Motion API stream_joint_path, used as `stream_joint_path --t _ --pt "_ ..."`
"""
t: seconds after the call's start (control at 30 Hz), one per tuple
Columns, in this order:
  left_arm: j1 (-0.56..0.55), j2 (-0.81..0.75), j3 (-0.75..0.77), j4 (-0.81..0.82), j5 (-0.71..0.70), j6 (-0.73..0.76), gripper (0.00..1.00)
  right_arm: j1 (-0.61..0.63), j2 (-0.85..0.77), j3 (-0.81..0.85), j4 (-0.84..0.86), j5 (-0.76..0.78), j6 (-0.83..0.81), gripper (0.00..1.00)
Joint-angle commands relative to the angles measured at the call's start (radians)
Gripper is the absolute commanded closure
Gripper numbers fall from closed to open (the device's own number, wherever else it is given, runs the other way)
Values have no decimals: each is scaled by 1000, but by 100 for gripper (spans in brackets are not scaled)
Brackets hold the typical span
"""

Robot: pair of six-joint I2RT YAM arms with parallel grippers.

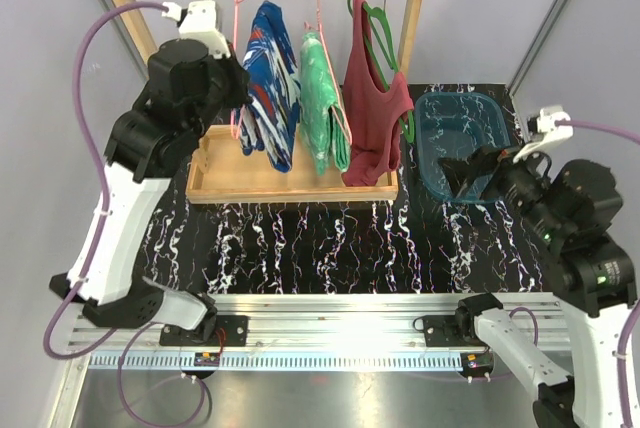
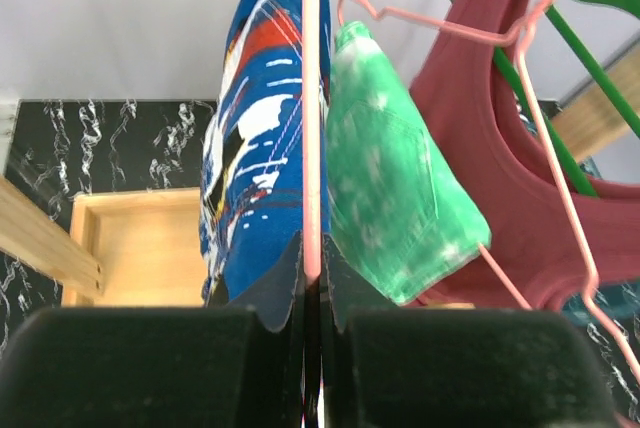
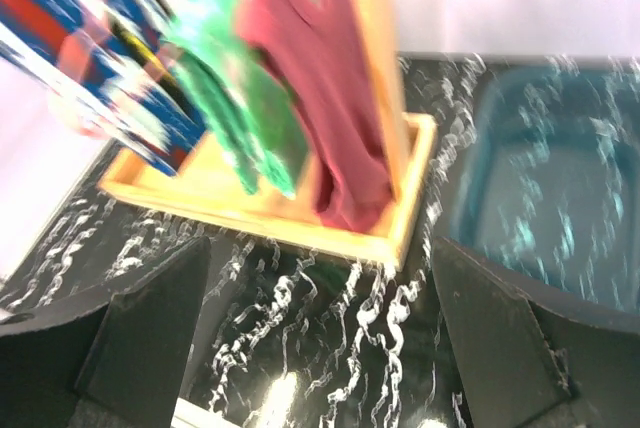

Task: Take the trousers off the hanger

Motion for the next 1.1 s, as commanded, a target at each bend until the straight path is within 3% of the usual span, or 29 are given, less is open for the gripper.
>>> stream_joint_path --t 0.0,0.2,0.3,0.33,0.4,0.47,0.57,0.73,0.83,1.07 --pt "-14 -160 -35 207 -7 -61 100 6 101 195 26 -168 -95 0" --pt "-17 -332 -179 113 12 -186 100 70 327 415 -47 -254 -144 0" --pt "-19 -450 -317 127 21 -265 100 152 425 543 -59 -251 -150 1" --pt "-19 -480 -360 163 32 -297 100 231 448 565 -70 -231 -153 1" --pt "-19 -542 -427 171 50 -332 100 357 525 637 -97 -89 -196 1" --pt "-19 -571 -452 179 76 -358 100 584 592 671 -120 139 -242 1" --pt "-19 -582 -484 179 93 -378 100 789 640 673 -59 353 -247 0" --pt "-19 -590 -485 155 73 -394 100 1000 636 417 290 621 -221 3" --pt "-19 -593 -485 158 52 -409 100 1072 649 225 518 695 -189 6" --pt "-20 -633 -550 237 47 -489 100 1138 750 105 896 826 -192 7"
